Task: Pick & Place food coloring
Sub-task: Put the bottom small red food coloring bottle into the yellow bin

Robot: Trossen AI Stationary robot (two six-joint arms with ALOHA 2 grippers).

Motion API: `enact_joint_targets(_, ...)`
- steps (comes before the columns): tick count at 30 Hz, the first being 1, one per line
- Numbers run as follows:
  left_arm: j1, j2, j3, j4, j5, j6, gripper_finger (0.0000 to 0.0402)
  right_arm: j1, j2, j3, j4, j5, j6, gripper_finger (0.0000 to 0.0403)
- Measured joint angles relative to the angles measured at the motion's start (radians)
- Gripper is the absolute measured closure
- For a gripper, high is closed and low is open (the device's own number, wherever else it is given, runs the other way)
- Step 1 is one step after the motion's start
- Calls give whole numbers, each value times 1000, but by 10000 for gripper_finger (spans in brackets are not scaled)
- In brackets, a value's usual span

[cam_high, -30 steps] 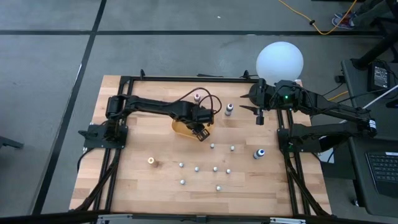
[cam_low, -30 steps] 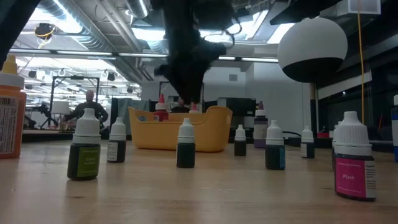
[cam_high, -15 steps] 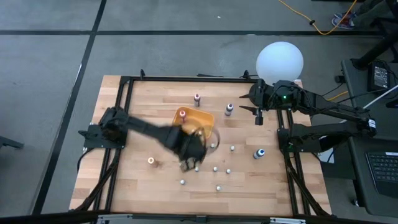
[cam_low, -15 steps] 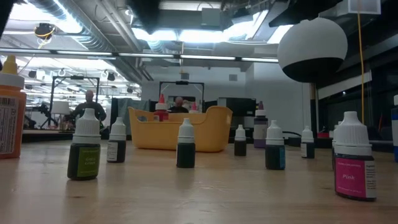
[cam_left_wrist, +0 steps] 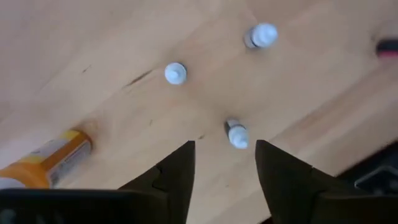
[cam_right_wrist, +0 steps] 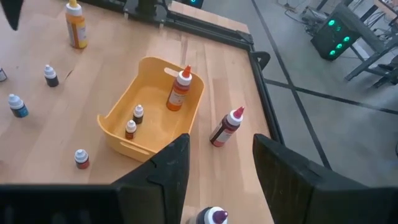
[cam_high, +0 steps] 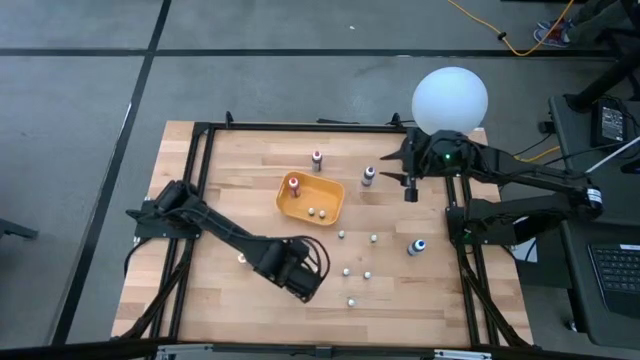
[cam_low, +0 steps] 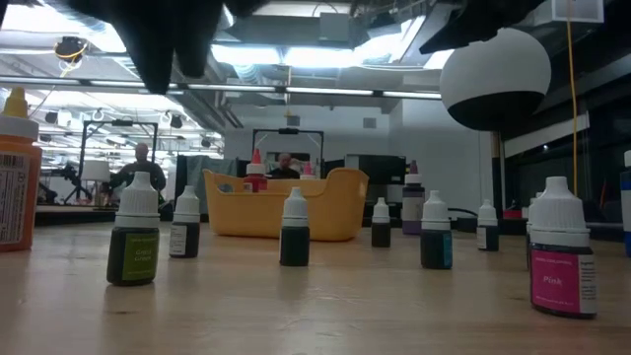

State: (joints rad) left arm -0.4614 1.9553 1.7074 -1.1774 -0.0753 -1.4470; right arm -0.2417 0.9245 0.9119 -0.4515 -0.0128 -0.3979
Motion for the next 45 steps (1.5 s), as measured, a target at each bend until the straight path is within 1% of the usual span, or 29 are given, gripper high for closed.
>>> enact_joint_targets(3, 37, 0, -3, -1, -9, -14, 212, 0, 11, 0, 0, 0, 1, 226)
enact_joint_targets(6, 73, 0, -7, -1, -34, 15, 193, 0, 16, 0, -1, 0, 1, 226)
enact_joint_targets(9, 103, 5, -53, 11, -35, 26, 181, 0, 18, 0, -4, -9, 3, 226)
enact_joint_targets(11, 111, 6, -104, 31, -6, 38, 177, 0, 17, 0, -4, -11, 3, 226)
enact_joint_targets(16, 107, 6, -211, 168, 49, 53, 178, 0, 17, 0, -4, -11, 11, 226)
enact_joint_targets(18, 108, 6, -224, 220, 48, 63, 179, 0, 17, 0, -4, -10, 12, 226)
enact_joint_targets(22, 109, 6, -256, 265, 34, 71, 181, 0, 17, 0, -4, -10, 12, 226)
enact_joint_targets(29, 111, 6, -323, 331, 56, 64, 207, 0, 17, 0, -3, -10, 12, 226)
enact_joint_targets(36, 111, 6, -325, 344, 50, 70, 235, 0, 17, 0, -3, -15, 11, 226)
enact_joint_targets(45, 126, 6, -325, 340, 47, 73, 305, 0, 17, 0, -3, -16, 11, 226)
